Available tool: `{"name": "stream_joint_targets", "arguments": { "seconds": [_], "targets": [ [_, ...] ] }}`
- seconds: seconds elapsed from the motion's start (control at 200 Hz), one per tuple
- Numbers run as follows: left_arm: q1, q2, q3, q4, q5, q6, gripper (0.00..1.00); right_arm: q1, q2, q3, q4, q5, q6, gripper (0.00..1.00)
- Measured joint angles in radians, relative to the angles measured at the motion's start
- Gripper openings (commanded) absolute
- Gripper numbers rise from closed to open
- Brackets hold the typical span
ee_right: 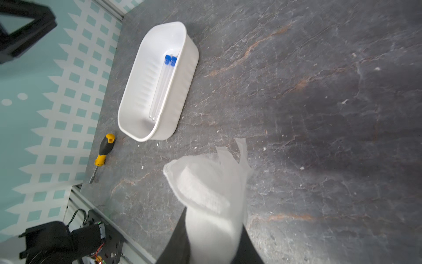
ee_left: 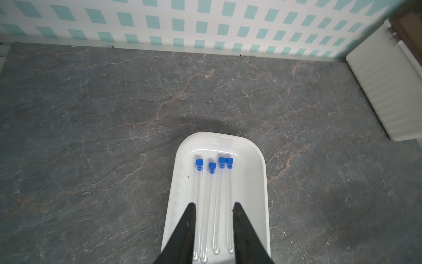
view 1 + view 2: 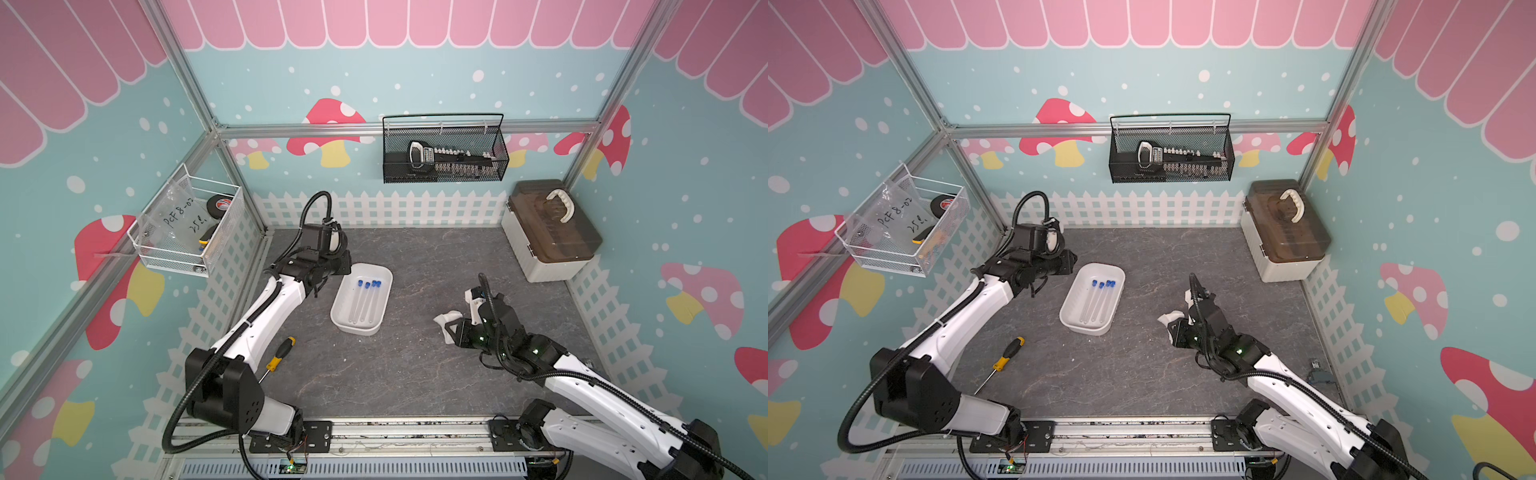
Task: Wipe the exteriors of test tubes
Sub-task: Place the cleaning item at the center of the board, then reset both arms
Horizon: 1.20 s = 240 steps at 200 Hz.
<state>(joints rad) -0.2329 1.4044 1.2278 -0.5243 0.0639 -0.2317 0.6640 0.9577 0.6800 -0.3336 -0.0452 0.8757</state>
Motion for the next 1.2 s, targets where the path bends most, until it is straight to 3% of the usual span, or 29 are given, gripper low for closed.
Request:
{"name": "stream_joint_targets", "arguments": {
  "seconds": [0.275, 0.42, 0.44, 0.52, 0.891, 0.926, 0.946, 0.966, 0.981, 1.201],
  "targets": [
    [0.062, -0.301, -0.284, 0.069, -0.045, -0.084, 0.48, -0.095, 0.208, -0.015, 0.071, -0.045, -0.051, 0.27],
    [0.068, -0.378, -0.413, 0.115, -0.097, -0.133, 0.53, -0.100, 0.256, -0.051, 0.094, -0.057, -0.064, 0.52],
    [0.068, -0.386, -0.430, 0.120, -0.105, -0.138, 0.54, -0.101, 0.257, -0.055, 0.096, -0.055, -0.053, 0.59],
    [0.069, -0.415, -0.489, 0.140, -0.137, -0.161, 0.58, -0.101, 0.257, -0.057, 0.095, -0.049, -0.064, 0.63],
    [0.069, -0.623, -0.600, 0.230, -0.304, -0.214, 0.69, -0.101, 0.152, -0.003, 0.006, 0.022, -0.102, 0.67],
    [0.069, -0.641, -0.613, 0.241, -0.328, -0.216, 0.71, -0.101, 0.141, 0.010, -0.005, 0.033, -0.111, 0.70],
    [0.069, -0.651, -0.619, 0.246, -0.345, -0.216, 0.75, -0.101, 0.134, 0.015, -0.010, 0.040, -0.113, 0.77],
    [0.069, -0.658, -0.625, 0.250, -0.357, -0.217, 0.93, -0.101, 0.126, 0.021, -0.015, 0.050, -0.122, 0.93],
    [0.069, -0.665, -0.631, 0.254, -0.371, -0.217, 0.99, -0.101, 0.119, 0.024, -0.018, 0.058, -0.123, 0.98],
    [0.069, -0.724, -0.792, 0.385, -0.565, -0.193, 1.00, -0.106, -0.061, 0.044, -0.031, 0.340, -0.297, 0.99]
  ]
}}
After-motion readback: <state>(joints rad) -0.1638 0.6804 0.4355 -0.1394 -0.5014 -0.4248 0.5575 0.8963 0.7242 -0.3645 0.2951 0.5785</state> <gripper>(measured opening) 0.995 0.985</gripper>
